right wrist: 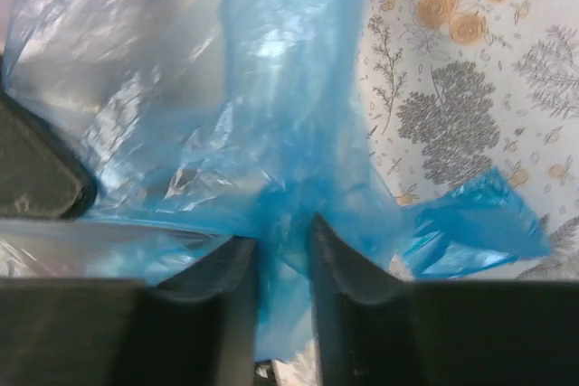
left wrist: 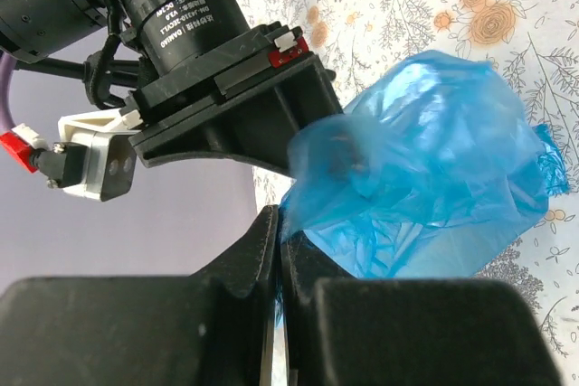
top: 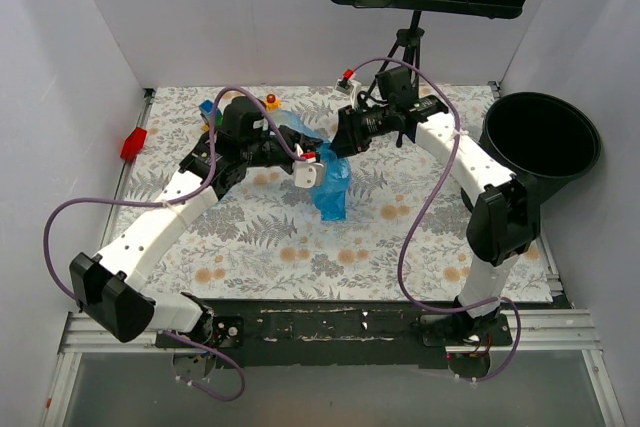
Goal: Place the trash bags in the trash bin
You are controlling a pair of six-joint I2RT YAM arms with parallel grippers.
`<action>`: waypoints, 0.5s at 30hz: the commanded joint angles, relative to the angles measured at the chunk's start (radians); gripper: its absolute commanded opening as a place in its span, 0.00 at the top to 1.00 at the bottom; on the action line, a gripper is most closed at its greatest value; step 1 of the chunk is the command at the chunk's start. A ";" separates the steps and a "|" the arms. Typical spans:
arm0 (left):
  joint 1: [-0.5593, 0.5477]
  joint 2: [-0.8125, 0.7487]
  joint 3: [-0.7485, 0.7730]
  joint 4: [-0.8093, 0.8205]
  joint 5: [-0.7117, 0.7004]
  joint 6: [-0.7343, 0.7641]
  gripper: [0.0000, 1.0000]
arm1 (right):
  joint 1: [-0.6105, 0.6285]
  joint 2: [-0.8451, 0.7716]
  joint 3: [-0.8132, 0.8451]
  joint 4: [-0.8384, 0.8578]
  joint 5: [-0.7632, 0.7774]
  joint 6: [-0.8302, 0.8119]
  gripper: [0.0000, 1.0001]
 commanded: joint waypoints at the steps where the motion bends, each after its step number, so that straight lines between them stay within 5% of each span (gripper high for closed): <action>1: -0.005 -0.071 -0.019 0.051 0.001 -0.020 1.00 | -0.005 -0.002 0.020 0.052 0.131 0.021 0.84; 5: -0.005 -0.131 -0.016 -0.104 0.015 -0.018 1.00 | -0.045 0.012 0.083 0.017 0.356 -0.028 0.99; 8: -0.003 -0.194 -0.040 -0.280 0.041 -0.032 1.00 | -0.106 0.032 0.147 0.000 0.542 -0.048 0.99; 15: -0.005 -0.294 -0.186 -0.324 0.052 -0.200 1.00 | -0.186 0.035 0.218 0.015 0.595 -0.090 0.99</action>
